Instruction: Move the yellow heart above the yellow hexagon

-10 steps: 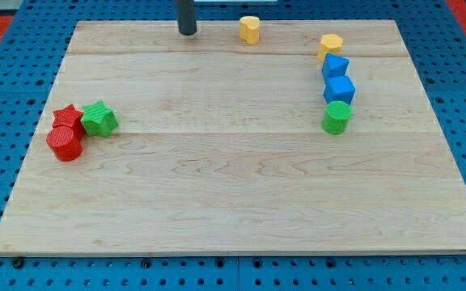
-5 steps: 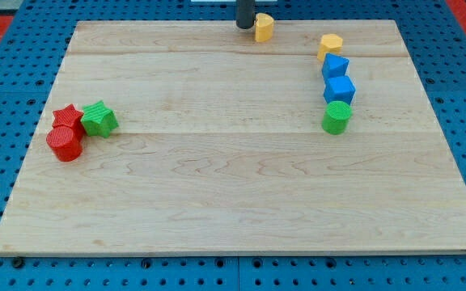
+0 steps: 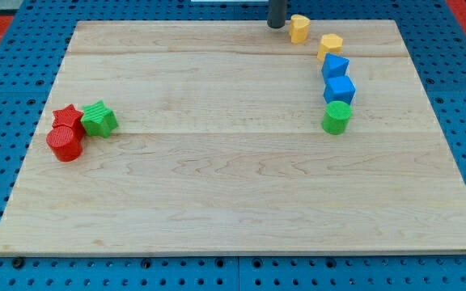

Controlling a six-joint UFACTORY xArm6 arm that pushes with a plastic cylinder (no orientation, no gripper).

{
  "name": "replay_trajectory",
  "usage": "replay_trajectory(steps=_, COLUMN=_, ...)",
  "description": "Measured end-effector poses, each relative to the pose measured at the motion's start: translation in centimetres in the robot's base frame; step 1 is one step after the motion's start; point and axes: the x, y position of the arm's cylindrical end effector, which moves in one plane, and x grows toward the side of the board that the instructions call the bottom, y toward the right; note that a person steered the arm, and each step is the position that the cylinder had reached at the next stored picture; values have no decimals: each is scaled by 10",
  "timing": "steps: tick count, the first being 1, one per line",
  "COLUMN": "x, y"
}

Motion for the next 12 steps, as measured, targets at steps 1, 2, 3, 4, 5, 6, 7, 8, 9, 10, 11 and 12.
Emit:
replay_trajectory(steps=1, x=14, y=16)
replay_trajectory(steps=2, x=14, y=41)
replay_trajectory(steps=3, x=14, y=37)
replay_trajectory(steps=4, x=20, y=34)
replay_trajectory(steps=5, x=22, y=34)
replay_trajectory(steps=6, x=3, y=27)
replay_trajectory(steps=7, x=-2, y=21)
replay_trajectory(steps=8, x=-2, y=52)
replay_trajectory(steps=9, x=-2, y=65)
replay_trajectory(steps=10, x=-2, y=55)
replay_trajectory(steps=11, x=10, y=51)
replay_trajectory(steps=12, x=25, y=51)
